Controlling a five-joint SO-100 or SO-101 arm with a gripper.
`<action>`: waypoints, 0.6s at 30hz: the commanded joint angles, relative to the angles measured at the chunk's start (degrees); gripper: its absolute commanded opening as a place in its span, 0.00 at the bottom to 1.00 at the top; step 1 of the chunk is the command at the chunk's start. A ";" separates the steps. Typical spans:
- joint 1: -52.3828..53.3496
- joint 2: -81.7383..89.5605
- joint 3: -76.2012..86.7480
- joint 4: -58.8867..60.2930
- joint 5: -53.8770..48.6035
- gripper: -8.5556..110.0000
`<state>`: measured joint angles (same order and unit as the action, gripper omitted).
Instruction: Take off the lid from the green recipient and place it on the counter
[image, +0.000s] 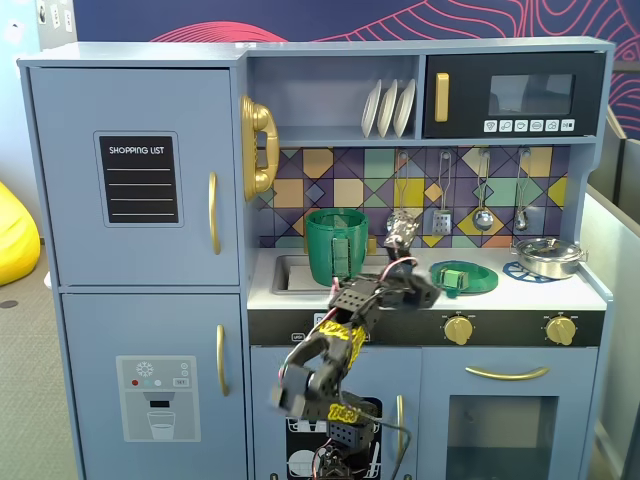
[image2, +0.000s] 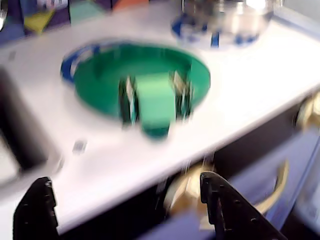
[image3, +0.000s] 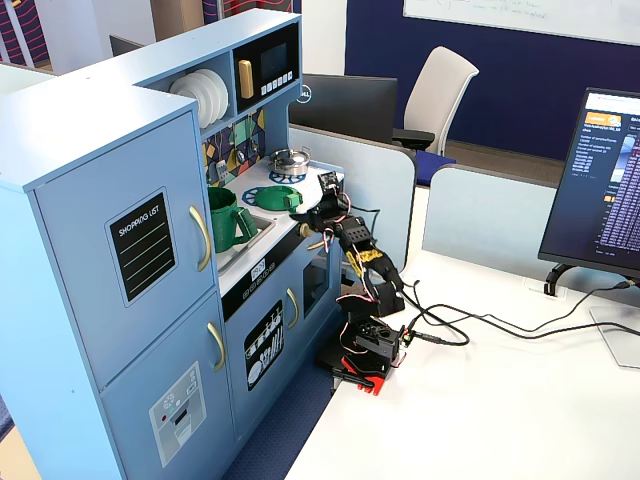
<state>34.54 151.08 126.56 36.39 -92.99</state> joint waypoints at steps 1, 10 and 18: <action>-6.42 8.00 0.79 13.10 3.25 0.26; -19.51 16.44 12.39 16.70 0.35 0.16; -28.04 21.88 24.79 21.97 1.23 0.07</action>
<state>10.90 170.60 148.54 56.07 -90.00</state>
